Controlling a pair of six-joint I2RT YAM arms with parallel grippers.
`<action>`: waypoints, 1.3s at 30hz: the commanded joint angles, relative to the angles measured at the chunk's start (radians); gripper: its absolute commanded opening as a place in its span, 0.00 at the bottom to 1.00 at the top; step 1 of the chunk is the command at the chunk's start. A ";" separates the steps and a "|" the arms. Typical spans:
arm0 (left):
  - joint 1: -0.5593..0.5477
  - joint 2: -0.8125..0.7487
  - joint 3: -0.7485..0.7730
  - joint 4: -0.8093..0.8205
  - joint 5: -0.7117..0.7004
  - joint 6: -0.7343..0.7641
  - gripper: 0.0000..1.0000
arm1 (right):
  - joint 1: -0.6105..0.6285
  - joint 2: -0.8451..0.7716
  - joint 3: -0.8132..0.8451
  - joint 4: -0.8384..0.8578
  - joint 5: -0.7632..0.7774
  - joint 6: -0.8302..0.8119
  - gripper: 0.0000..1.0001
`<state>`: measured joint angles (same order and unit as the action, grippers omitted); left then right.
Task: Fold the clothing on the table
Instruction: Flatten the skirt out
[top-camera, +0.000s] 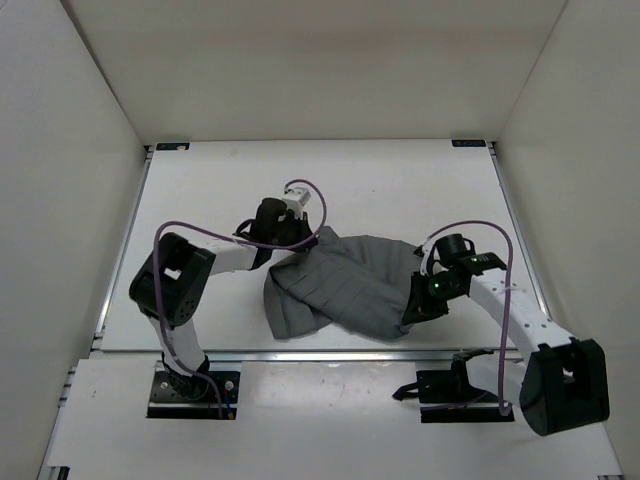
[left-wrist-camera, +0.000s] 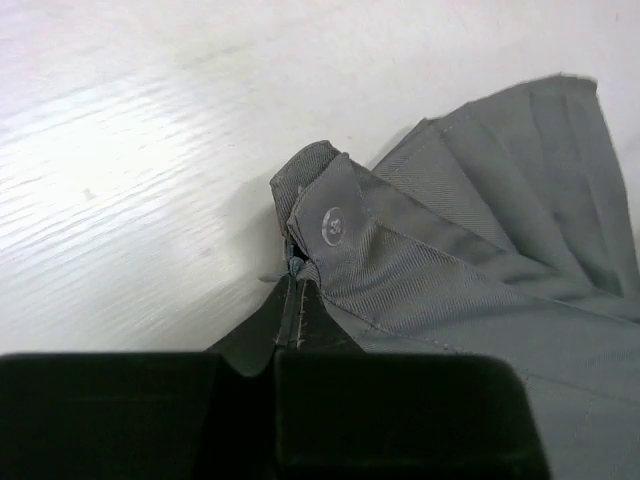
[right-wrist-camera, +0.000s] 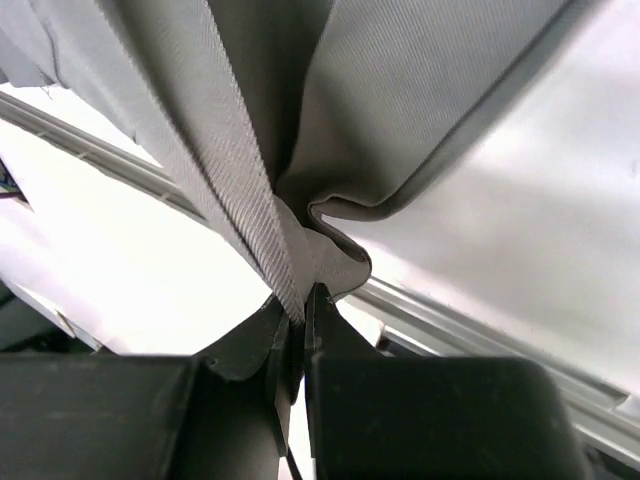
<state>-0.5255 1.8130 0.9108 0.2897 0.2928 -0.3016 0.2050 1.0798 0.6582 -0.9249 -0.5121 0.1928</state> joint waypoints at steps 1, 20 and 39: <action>0.010 -0.099 -0.069 0.103 -0.092 -0.044 0.00 | 0.051 0.078 0.087 0.089 0.009 0.020 0.00; 0.061 0.155 0.151 0.077 0.028 0.005 0.62 | 0.031 0.246 0.089 0.212 0.001 -0.027 0.00; 0.019 0.209 0.208 -0.051 0.020 -0.010 0.35 | 0.002 0.212 0.084 0.205 -0.015 -0.041 0.00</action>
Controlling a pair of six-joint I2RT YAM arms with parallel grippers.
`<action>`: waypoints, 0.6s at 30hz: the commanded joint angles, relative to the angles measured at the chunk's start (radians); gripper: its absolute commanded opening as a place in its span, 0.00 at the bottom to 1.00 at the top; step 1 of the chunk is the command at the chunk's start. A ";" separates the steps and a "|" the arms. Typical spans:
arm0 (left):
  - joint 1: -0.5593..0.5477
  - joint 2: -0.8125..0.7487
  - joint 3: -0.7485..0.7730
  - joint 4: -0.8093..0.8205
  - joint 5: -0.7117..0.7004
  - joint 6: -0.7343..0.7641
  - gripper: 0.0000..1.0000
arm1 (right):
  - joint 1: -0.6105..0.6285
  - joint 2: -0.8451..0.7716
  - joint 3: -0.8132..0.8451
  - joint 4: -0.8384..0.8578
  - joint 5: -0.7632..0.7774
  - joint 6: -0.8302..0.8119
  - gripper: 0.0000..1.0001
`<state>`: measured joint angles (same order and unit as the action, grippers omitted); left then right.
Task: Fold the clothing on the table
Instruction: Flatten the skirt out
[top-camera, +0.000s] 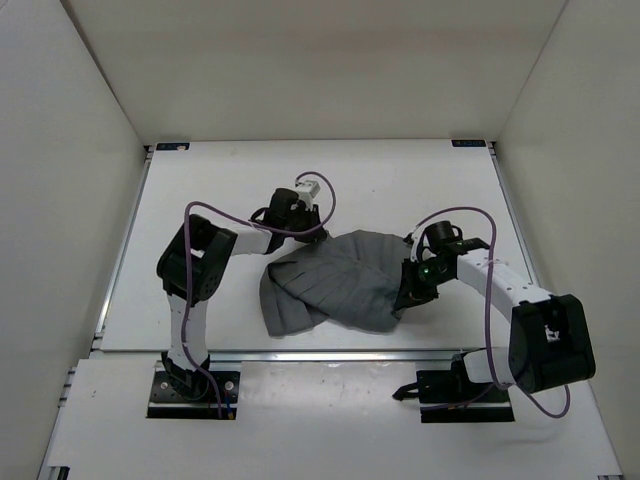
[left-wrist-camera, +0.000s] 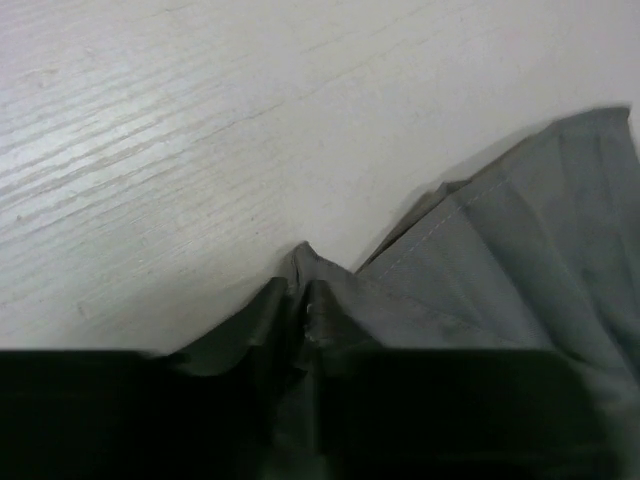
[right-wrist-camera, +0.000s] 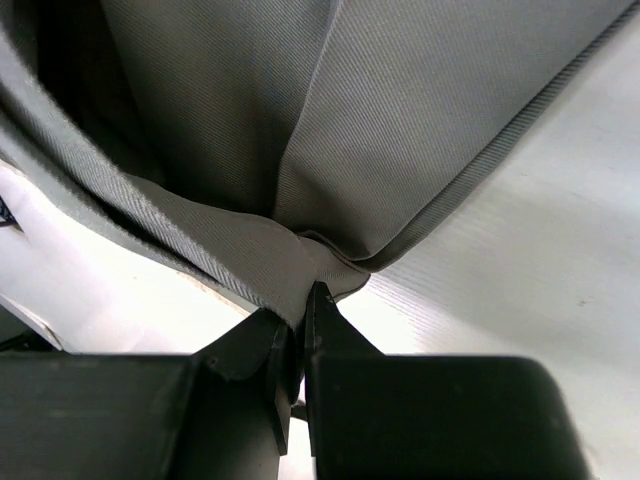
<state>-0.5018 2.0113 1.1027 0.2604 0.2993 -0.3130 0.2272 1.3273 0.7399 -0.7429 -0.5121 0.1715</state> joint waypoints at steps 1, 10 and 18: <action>-0.007 0.006 0.007 -0.013 0.014 -0.006 0.18 | -0.023 -0.037 0.000 0.022 -0.017 -0.023 0.00; 0.083 -0.198 0.029 -0.055 0.055 -0.067 0.00 | -0.025 -0.085 0.145 -0.045 -0.002 -0.104 0.00; 0.134 -0.728 -0.114 -0.050 -0.022 -0.089 0.00 | -0.051 -0.273 0.389 -0.128 0.061 -0.219 0.00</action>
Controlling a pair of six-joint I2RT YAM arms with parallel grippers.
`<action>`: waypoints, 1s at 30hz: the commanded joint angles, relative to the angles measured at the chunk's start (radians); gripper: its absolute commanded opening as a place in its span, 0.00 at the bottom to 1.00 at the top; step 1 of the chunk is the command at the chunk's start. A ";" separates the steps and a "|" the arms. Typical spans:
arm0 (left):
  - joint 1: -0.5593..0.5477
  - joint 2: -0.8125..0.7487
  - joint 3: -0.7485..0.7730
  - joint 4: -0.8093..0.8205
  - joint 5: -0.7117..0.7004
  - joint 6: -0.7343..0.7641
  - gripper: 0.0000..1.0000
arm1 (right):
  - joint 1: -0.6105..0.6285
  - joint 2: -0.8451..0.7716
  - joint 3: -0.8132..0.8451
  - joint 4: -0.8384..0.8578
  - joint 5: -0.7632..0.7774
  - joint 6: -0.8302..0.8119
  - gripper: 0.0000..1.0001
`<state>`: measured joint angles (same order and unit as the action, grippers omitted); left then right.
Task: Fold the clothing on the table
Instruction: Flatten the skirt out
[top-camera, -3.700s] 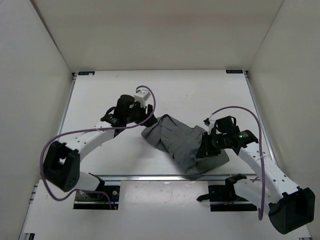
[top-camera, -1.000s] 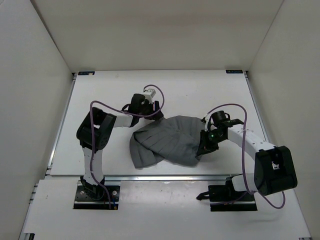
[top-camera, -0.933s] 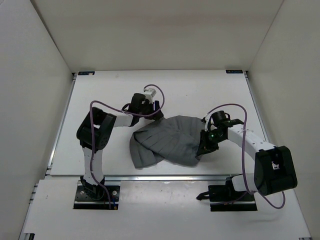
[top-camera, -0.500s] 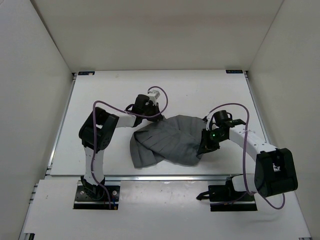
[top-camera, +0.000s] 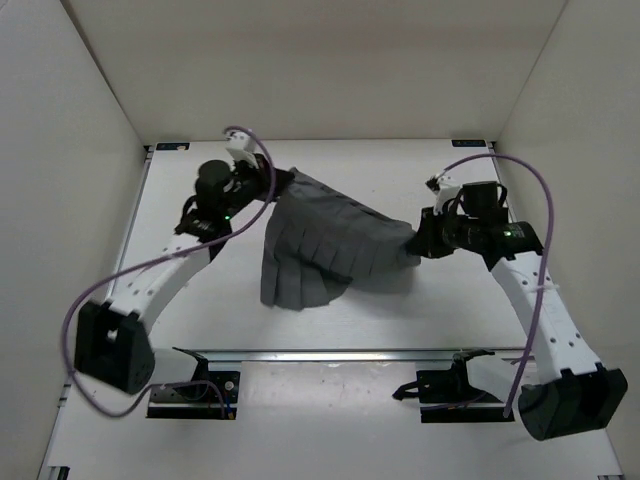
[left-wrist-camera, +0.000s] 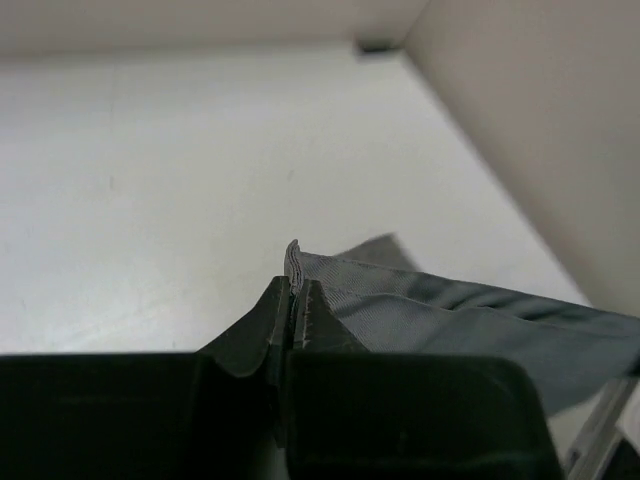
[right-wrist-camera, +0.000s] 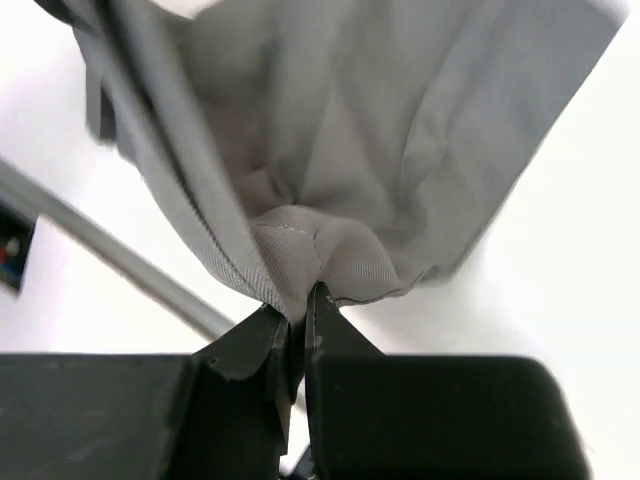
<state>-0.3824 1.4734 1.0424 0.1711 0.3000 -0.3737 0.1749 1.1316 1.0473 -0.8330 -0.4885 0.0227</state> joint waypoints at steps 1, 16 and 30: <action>0.025 -0.229 -0.070 0.047 -0.018 -0.037 0.00 | 0.023 -0.093 0.121 -0.040 0.066 -0.069 0.00; 0.102 -0.555 -0.156 -0.013 -0.105 -0.045 0.00 | 0.035 0.177 0.611 -0.088 -0.072 -0.294 0.00; 0.203 -0.114 0.298 0.025 -0.015 0.030 0.00 | -0.015 0.585 1.193 0.003 0.015 -0.314 0.01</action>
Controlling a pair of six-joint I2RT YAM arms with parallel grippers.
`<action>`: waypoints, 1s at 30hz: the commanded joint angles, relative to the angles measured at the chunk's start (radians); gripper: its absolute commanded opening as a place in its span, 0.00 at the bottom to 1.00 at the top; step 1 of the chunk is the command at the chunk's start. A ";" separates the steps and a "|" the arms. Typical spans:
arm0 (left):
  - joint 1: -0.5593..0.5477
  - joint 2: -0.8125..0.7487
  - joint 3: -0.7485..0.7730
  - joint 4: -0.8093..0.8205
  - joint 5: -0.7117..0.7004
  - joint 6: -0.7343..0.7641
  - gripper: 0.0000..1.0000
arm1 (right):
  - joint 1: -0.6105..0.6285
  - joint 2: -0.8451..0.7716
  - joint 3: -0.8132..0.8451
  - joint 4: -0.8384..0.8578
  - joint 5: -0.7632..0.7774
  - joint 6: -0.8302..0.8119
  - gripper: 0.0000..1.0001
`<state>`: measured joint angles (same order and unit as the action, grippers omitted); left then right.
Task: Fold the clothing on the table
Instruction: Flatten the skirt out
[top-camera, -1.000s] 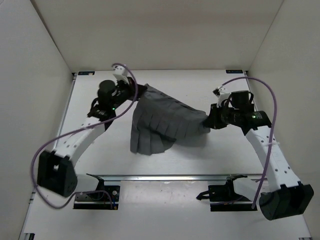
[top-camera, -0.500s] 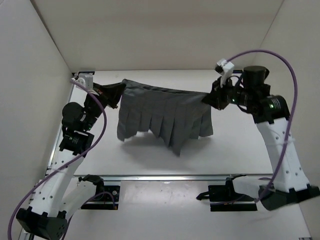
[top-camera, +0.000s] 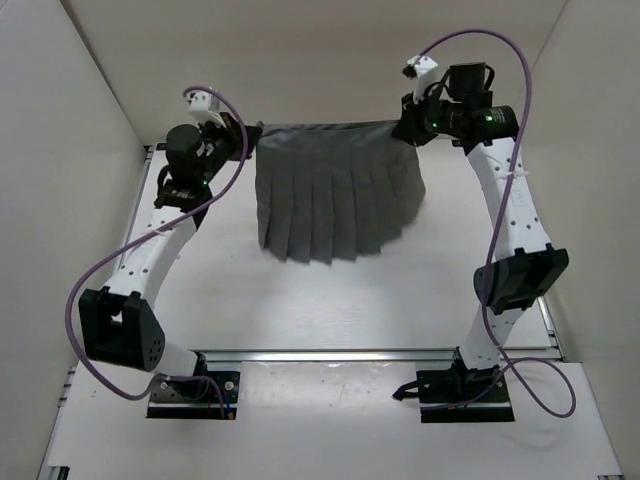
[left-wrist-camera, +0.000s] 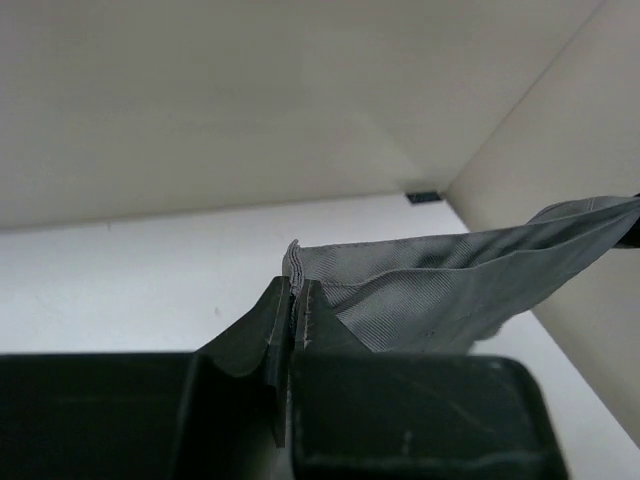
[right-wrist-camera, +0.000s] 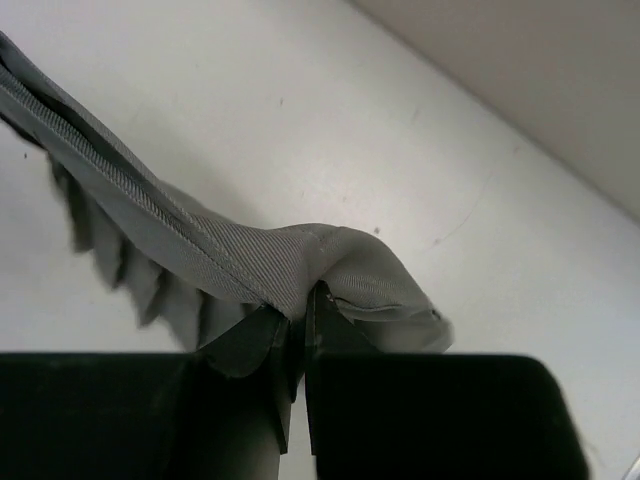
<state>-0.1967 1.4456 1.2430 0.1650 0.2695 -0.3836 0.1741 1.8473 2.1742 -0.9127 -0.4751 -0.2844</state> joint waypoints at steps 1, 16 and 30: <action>0.016 -0.094 0.095 0.027 0.011 0.043 0.00 | -0.015 -0.152 0.034 0.104 0.004 -0.015 0.00; -0.133 -0.548 -0.747 0.010 -0.136 -0.093 0.00 | 0.155 -0.533 -1.107 0.262 0.047 0.096 0.00; -0.204 -0.956 -0.939 -0.306 -0.118 -0.182 0.00 | 0.262 -0.800 -1.295 0.038 -0.088 0.200 0.00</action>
<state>-0.3882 0.4583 0.3275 -0.0986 0.1387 -0.5381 0.4805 1.0561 0.8509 -0.8684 -0.5098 -0.1013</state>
